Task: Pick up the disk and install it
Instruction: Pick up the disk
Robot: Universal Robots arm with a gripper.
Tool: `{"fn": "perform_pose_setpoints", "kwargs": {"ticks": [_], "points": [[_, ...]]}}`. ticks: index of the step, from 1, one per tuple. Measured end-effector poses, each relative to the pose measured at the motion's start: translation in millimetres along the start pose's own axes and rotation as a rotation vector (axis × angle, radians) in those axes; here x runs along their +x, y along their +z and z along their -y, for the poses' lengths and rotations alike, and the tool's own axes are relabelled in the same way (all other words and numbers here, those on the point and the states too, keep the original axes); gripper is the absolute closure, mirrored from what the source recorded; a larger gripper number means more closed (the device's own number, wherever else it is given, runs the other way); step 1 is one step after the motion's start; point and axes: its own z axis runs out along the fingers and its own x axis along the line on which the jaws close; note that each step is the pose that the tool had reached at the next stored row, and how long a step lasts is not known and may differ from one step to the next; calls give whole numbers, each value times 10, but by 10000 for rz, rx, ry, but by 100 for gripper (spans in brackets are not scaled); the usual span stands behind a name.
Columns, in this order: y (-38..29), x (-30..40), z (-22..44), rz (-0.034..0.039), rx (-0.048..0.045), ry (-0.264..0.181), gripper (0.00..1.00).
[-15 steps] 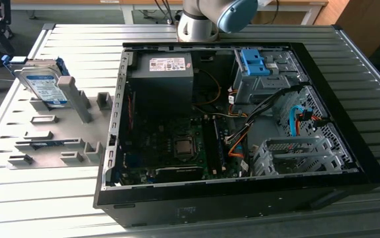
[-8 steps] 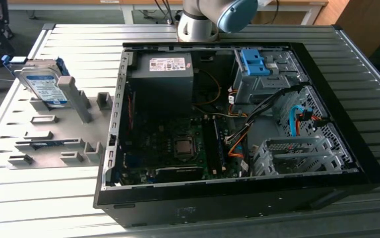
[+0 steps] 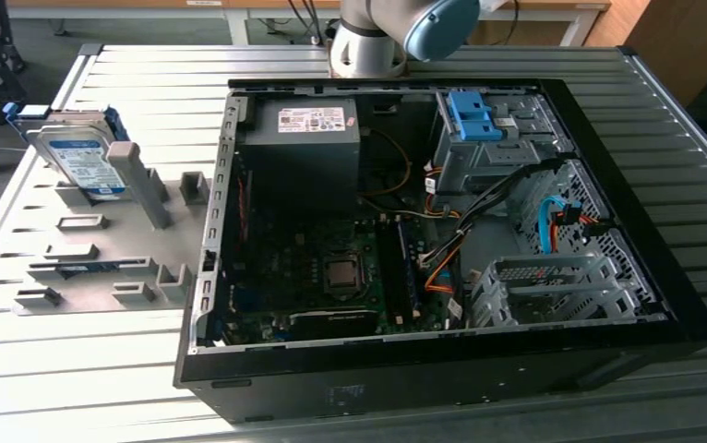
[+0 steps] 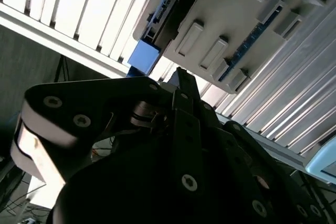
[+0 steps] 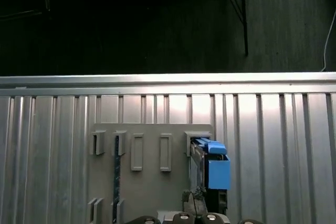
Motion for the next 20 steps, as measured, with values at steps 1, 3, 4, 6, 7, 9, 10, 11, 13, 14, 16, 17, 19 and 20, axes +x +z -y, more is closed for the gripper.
{"fn": "perform_pose_setpoints", "kwargs": {"ticks": [1,3,4,6,7,9,10,11,13,14,16,17,19,20], "points": [[1,0,0,-7,-3,-179,89],[2,0,0,-23,-12,-538,89],[2,0,0,-30,-16,-735,89],[3,0,0,-45,-24,-1091,89],[3,0,0,-52,-28,-1239,89],[3,0,0,-54,-29,-1306,89],[3,0,0,-55,-29,-1307,89],[3,0,0,-54,-28,-1308,89],[3,0,0,-55,-29,-1308,89],[3,0,0,-55,-29,-1313,89],[4,0,0,-59,-31,-1411,89],[4,0,1,-66,-34,-1579,89],[5,0,0,-81,-43,-1954,89],[6,0,1,-88,-46,-2133,89]]}}
